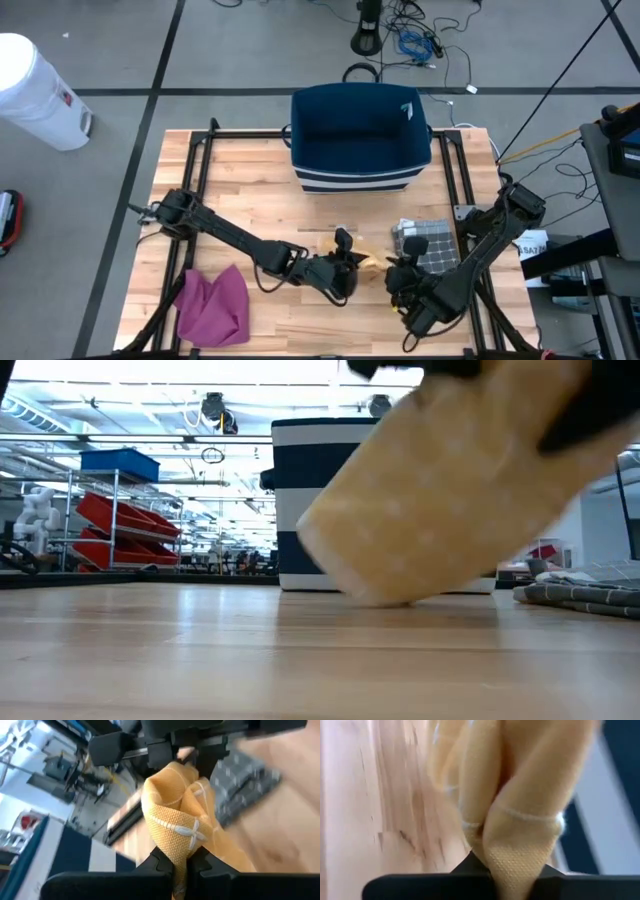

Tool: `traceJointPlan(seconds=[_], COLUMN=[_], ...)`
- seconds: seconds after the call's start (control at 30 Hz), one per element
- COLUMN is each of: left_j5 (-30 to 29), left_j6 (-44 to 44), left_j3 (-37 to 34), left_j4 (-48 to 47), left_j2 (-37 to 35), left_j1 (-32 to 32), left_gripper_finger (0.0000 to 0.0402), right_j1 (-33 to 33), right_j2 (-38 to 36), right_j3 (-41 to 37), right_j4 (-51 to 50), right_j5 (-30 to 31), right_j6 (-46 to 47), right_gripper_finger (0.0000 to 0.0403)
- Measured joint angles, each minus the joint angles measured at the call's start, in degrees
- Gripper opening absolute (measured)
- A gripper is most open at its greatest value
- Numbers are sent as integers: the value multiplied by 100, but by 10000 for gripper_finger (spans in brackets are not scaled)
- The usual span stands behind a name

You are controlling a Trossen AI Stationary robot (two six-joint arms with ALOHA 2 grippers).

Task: Fold towel
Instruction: Stack the orange patterned towel on the gray patterned towel

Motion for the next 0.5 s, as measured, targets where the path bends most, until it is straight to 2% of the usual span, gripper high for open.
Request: traceJointPlan(seconds=[0.2, 0.5], left_j5=[1036, 2464], left_j6=[47, 245], left_j3=[0, 0], left_j4=[292, 1056], left_j2=[-408, -768], left_j1=[14, 139], left_gripper_finger=[7, 7], right_j1=[278, 430], right_j2=[-8, -19], right_j3=[1128, 2773], right_j4=[-1105, -2045], right_j5=[278, 225], right_j6=[-375, -1762], right_gripper_finger=[2, 1])
